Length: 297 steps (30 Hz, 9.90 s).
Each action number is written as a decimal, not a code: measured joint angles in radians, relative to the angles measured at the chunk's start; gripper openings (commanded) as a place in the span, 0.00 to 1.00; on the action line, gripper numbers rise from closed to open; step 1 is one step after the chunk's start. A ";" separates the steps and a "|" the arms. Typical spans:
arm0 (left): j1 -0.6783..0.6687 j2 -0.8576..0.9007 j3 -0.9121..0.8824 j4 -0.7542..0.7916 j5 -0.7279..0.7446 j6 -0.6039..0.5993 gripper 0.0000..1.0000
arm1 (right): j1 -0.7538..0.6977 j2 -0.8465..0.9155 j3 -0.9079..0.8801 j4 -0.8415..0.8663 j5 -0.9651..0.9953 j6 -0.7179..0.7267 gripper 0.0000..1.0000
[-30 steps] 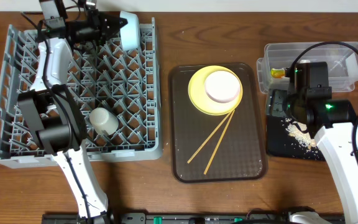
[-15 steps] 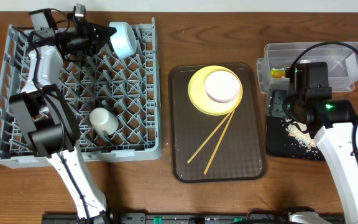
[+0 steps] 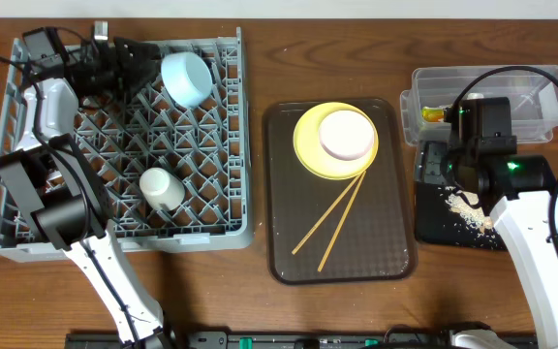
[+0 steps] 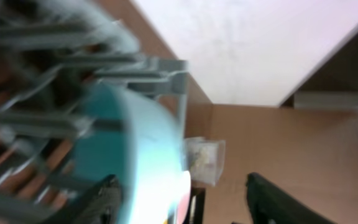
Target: Sort waste into correct bins and load items into the dishwasher rack
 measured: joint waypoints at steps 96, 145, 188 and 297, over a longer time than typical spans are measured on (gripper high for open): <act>-1.155 -0.052 -0.023 -0.274 -1.262 0.470 0.13 | -0.187 0.000 0.000 -0.165 0.150 0.153 0.83; -0.344 -0.497 -0.034 -0.608 -0.370 0.411 0.06 | -0.187 0.000 0.000 -0.177 0.150 0.151 0.84; -0.065 -0.263 -0.242 -0.597 0.049 0.399 0.06 | -0.187 0.000 0.000 -0.171 0.130 0.151 0.84; -0.178 -0.679 -0.135 -0.740 -0.660 0.482 0.28 | -0.187 0.000 0.000 -0.144 0.127 0.151 0.85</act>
